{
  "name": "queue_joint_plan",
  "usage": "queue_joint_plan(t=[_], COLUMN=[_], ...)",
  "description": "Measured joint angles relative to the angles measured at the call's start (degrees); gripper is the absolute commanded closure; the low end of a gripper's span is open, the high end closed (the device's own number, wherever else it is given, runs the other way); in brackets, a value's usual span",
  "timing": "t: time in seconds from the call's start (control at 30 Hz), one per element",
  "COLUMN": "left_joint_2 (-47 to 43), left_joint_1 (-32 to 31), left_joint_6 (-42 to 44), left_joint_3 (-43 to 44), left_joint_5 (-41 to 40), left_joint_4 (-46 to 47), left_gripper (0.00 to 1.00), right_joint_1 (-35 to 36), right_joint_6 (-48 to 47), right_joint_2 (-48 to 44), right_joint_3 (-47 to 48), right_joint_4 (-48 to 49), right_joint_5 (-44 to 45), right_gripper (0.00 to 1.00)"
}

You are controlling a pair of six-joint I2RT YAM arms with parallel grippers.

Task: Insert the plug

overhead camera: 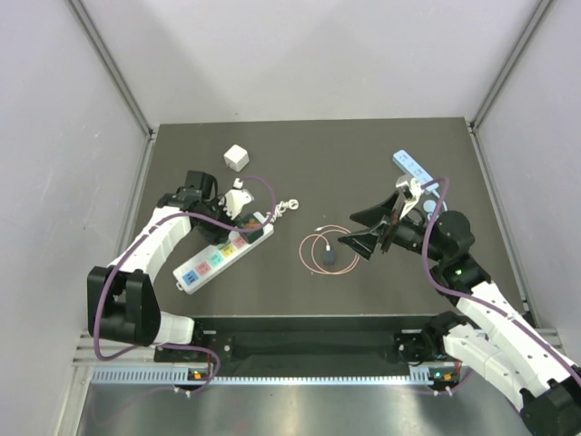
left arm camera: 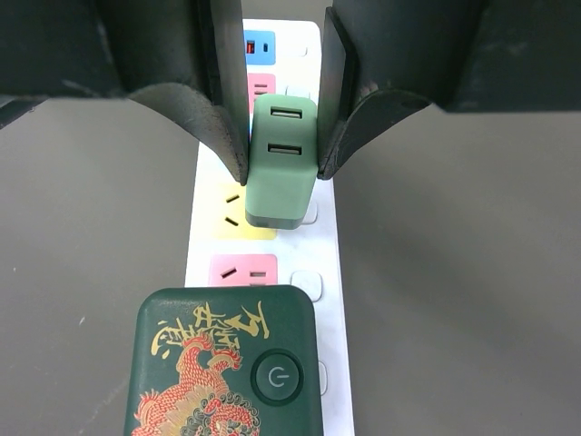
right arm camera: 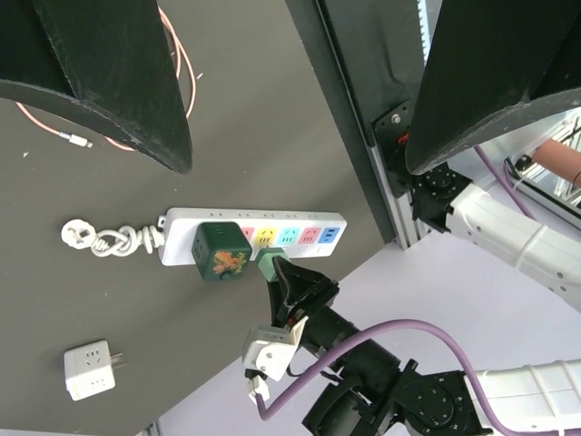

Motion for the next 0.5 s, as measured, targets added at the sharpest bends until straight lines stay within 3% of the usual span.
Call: queue_joint_plan(t=[0.5], left_joint_2=[0.5], left_joint_1=[0.0], left_joint_6=[-1.5], left_joint_3=[-1.7], left_joint_5=[1.0], left_joint_4=[0.9], left_gripper=[1.00], right_joint_1=[0.0], right_joint_6=[-0.3], right_joint_2=[0.1], right_joint_3=[0.0], right_joint_4=[-0.3], right_joint_5=[0.0], right_gripper=[0.00])
